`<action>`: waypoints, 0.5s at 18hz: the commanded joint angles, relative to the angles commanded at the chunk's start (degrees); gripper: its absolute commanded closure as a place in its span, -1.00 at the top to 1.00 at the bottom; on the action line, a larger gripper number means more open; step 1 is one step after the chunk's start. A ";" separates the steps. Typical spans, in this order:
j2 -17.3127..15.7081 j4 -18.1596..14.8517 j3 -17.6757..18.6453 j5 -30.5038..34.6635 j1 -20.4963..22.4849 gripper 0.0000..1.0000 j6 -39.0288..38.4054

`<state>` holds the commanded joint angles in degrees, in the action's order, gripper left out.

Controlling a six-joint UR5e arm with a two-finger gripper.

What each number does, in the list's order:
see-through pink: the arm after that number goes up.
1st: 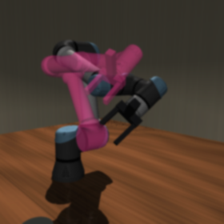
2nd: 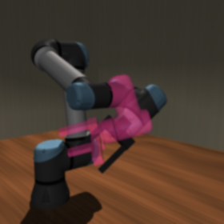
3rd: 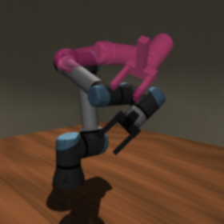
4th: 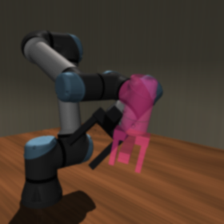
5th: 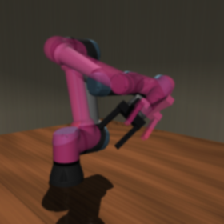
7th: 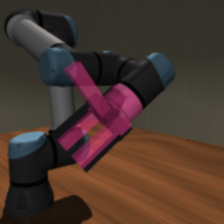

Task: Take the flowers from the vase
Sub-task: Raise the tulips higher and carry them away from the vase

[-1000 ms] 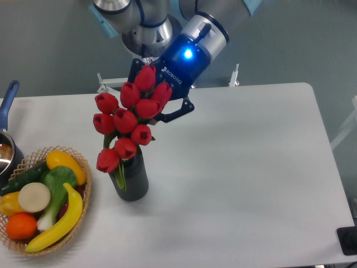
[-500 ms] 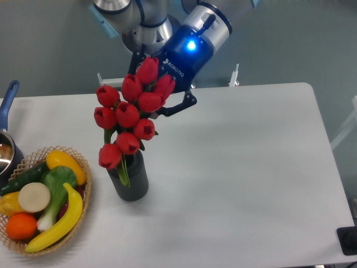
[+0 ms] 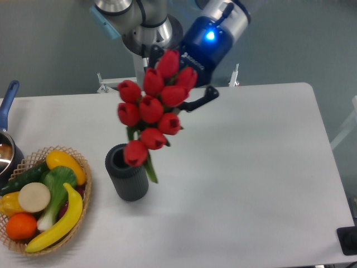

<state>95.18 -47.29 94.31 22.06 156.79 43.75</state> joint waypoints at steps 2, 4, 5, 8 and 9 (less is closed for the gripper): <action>0.88 0.00 -0.09 0.52 0.70 -0.21 2.72; 1.06 -0.17 0.00 0.62 1.15 -0.21 5.37; 1.32 -0.18 0.09 0.70 1.15 -0.21 5.55; 1.58 -0.18 0.00 1.93 1.58 -0.21 5.55; 1.58 -0.26 0.00 1.93 1.67 -0.21 5.55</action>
<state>96.77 -47.55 94.31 23.99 158.47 49.31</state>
